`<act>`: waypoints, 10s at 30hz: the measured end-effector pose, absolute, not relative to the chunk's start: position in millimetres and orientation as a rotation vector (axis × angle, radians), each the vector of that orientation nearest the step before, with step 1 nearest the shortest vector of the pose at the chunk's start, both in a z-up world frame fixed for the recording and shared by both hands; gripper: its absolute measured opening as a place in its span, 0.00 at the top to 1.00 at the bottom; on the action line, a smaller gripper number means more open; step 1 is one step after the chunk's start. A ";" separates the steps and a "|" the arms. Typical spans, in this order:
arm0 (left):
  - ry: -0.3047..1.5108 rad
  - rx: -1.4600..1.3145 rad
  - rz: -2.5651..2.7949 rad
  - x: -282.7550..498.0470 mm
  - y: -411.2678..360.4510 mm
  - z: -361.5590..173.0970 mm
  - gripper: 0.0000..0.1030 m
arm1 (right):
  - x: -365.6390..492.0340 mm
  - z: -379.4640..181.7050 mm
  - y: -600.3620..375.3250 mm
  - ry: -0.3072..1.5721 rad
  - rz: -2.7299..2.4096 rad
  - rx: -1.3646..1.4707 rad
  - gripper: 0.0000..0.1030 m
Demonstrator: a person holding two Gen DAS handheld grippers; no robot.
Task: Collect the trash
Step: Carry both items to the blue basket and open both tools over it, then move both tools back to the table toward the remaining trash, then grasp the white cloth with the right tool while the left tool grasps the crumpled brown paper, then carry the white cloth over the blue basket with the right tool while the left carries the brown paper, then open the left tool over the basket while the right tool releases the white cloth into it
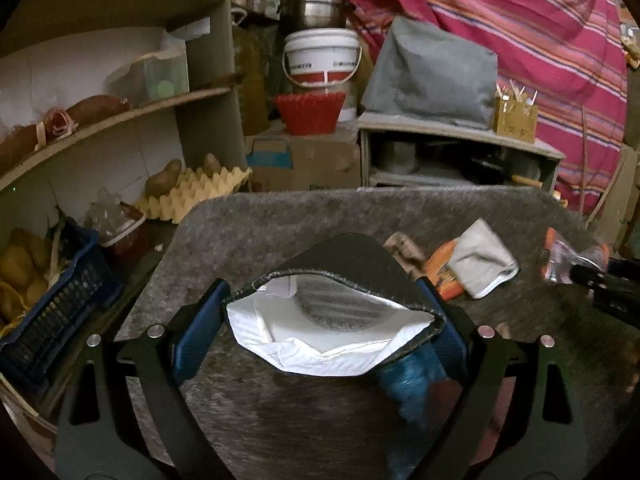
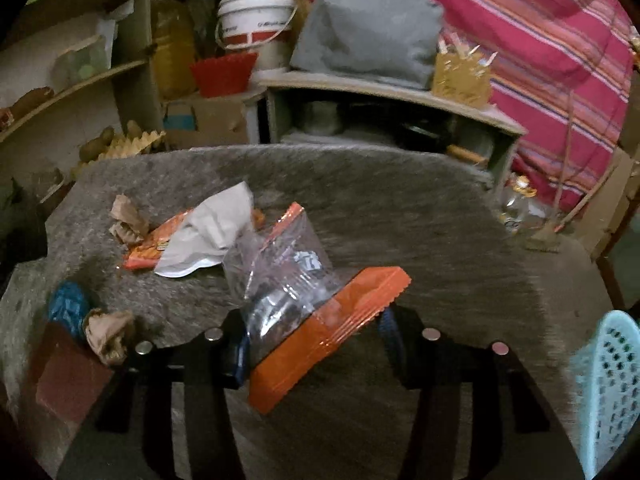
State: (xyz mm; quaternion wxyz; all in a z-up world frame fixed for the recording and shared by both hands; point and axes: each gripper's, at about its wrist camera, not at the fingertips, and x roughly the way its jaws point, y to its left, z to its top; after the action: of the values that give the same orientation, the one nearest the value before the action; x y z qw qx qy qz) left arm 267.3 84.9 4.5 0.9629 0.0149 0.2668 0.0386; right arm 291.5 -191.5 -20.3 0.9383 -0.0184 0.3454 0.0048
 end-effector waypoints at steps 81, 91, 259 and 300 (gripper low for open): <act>0.455 0.191 -0.296 207.9 -229.9 21.4 0.05 | 143.3 -40.8 -531.6 0.660 -0.414 0.272 0.13; 0.456 0.159 -0.178 222.2 -151.7 20.0 0.05 | 148.3 -25.3 -505.4 0.618 -0.457 0.257 0.04; 0.501 0.189 -0.442 220.6 -281.4 50.8 0.79 | 156.8 -3.6 -510.8 0.608 -0.236 0.220 0.66; 0.595 0.174 -0.713 203.1 -431.0 5.0 0.79 | 110.4 -14.8 -588.2 0.591 -0.343 0.322 0.67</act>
State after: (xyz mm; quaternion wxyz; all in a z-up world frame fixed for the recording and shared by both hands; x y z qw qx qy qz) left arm 203.1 -431.0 5.0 0.8905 0.0839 0.2863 -0.3434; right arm 110.4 -588.2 -14.8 0.9296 0.1570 0.2884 -0.1672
